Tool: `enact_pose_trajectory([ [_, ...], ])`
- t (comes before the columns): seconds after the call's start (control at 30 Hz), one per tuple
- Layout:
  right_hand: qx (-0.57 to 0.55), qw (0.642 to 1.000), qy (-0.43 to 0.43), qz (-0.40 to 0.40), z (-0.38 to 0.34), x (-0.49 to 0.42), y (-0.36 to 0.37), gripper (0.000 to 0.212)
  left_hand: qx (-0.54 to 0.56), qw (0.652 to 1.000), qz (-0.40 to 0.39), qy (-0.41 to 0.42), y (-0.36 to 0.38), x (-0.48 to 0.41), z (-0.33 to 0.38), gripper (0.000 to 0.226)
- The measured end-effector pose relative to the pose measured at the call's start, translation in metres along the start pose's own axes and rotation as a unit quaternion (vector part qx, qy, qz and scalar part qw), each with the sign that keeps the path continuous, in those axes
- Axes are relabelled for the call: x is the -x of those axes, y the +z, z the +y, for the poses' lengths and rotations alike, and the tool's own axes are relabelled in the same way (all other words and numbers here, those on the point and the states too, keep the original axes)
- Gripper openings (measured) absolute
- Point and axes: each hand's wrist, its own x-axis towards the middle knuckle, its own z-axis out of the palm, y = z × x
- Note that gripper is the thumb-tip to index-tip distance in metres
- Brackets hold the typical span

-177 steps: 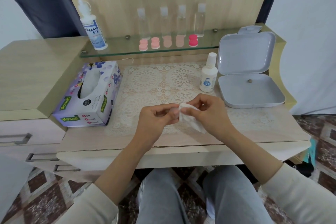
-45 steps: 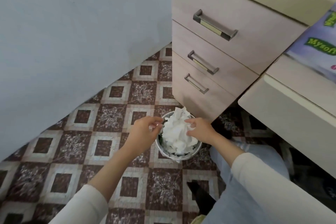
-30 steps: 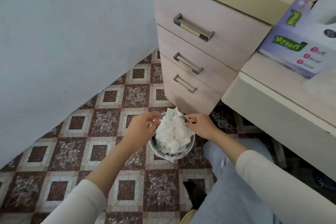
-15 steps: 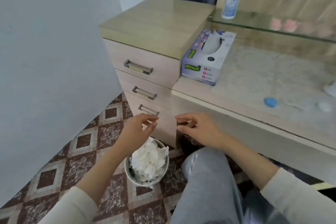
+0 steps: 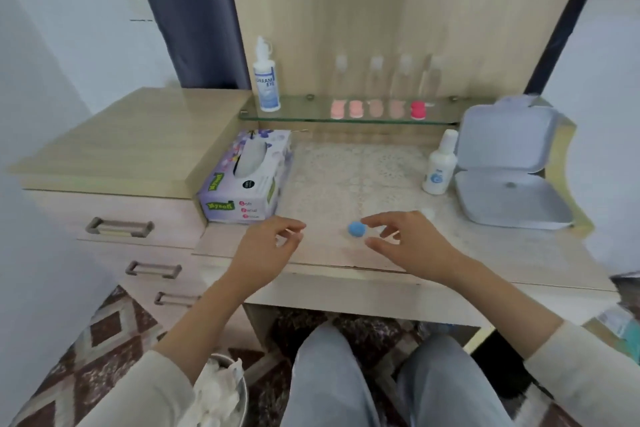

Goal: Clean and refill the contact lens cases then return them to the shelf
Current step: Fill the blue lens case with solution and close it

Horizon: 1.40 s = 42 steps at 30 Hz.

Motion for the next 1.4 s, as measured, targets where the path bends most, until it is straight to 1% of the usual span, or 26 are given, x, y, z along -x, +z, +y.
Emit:
enact_pose_trajectory([
  [0.07, 0.042, 0.999, 0.021, 0.016, 0.017, 0.004, -0.015, 0.037, -0.014, 1.0, -0.015, 0.017, 0.015, -0.018, 0.007, 0.017],
  [0.13, 0.066, 0.996, 0.046, 0.025, 0.033, 0.006, -0.028, 0.038, -0.04, 0.999, -0.029, 0.016, 0.028, -0.034, 0.01, 0.02],
  [0.3, 0.115, 0.985, 0.114, 0.054, 0.066, -0.005, -0.061, 0.038, -0.097, 0.993, -0.062, 0.014, 0.056, -0.059, 0.003, 0.034],
  [0.4, 0.123, 0.976, 0.151, 0.099, 0.083, -0.017, -0.078, 0.037, -0.123, 0.991, -0.052, 0.023, 0.064, -0.058, -0.007, 0.036],
  [0.53, 0.102, 0.966, 0.186, 0.151, 0.097, -0.033, -0.092, 0.046, -0.119, 0.992, -0.04, 0.036, 0.066, -0.055, -0.012, 0.035],
  [0.73, -0.006, 0.958, 0.225, 0.177, 0.105, -0.063, -0.092, 0.07, -0.123, 0.991, -0.031, 0.043, 0.068, -0.055, -0.013, 0.035],
  [0.8, -0.024, 0.958, 0.222, 0.177, 0.105, -0.071, -0.087, 0.07, -0.12, 0.991, -0.023, 0.048, 0.068, -0.055, -0.013, 0.034],
  [0.93, -0.049, 0.962, 0.188, 0.194, 0.104, -0.081, -0.074, 0.052, -0.114, 0.992, -0.017, 0.048, 0.068, -0.055, -0.013, 0.034],
  [1.0, -0.066, 0.958, 0.184, 0.212, 0.103, -0.084, -0.071, 0.048, -0.112, 0.993, -0.016, 0.045, 0.068, -0.056, -0.014, 0.034],
  [1.23, -0.091, 0.948, 0.152, 0.264, 0.101, -0.078, -0.066, 0.043, -0.11, 0.993, -0.01, 0.043, 0.068, -0.056, -0.011, 0.033],
  [1.4, -0.121, 0.951, 0.121, 0.259, 0.087, -0.058, -0.069, 0.04, -0.109, 0.993, -0.01, 0.044, 0.068, -0.055, -0.012, 0.033],
])
